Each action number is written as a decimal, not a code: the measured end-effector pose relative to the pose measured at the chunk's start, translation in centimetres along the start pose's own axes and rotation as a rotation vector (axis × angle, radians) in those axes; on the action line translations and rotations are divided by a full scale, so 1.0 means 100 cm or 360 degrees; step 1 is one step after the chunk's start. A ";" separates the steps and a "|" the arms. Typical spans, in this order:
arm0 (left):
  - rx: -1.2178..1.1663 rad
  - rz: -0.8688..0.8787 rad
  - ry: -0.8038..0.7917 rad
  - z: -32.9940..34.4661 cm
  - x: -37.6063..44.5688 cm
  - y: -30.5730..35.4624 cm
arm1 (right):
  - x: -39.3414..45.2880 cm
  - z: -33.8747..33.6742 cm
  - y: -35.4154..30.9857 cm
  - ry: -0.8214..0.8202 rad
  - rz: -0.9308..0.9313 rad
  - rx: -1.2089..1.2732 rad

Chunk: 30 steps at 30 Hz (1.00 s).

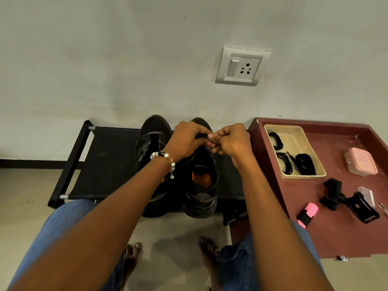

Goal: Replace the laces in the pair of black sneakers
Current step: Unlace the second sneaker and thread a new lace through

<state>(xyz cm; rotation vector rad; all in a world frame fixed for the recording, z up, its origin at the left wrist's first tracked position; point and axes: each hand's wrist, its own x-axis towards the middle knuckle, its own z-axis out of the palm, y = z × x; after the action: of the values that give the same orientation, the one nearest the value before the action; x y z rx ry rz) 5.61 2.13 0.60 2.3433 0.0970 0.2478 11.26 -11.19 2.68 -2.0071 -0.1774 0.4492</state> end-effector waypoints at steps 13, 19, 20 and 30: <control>0.0084 -0.0470 0.0102 0.018 -0.001 -0.013 | 0.001 -0.003 0.010 -0.0400 0.0265 -0.0539; 0.0169 -0.0681 0.0147 0.027 -0.002 -0.005 | 0.001 0.002 0.013 -0.0333 0.0217 -0.0666; 0.0196 -0.0711 0.0159 0.028 -0.002 -0.004 | 0.002 0.001 0.014 -0.0322 0.0211 -0.0671; 0.0426 -0.0693 0.0207 0.037 -0.002 0.005 | 0.006 0.002 0.019 -0.0263 0.0167 -0.0668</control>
<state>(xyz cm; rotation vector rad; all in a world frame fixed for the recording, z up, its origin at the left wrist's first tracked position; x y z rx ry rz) 6.22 -0.82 -1.65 2.4921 0.7341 0.1770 11.56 -11.69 0.78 -2.3971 -0.2883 0.6910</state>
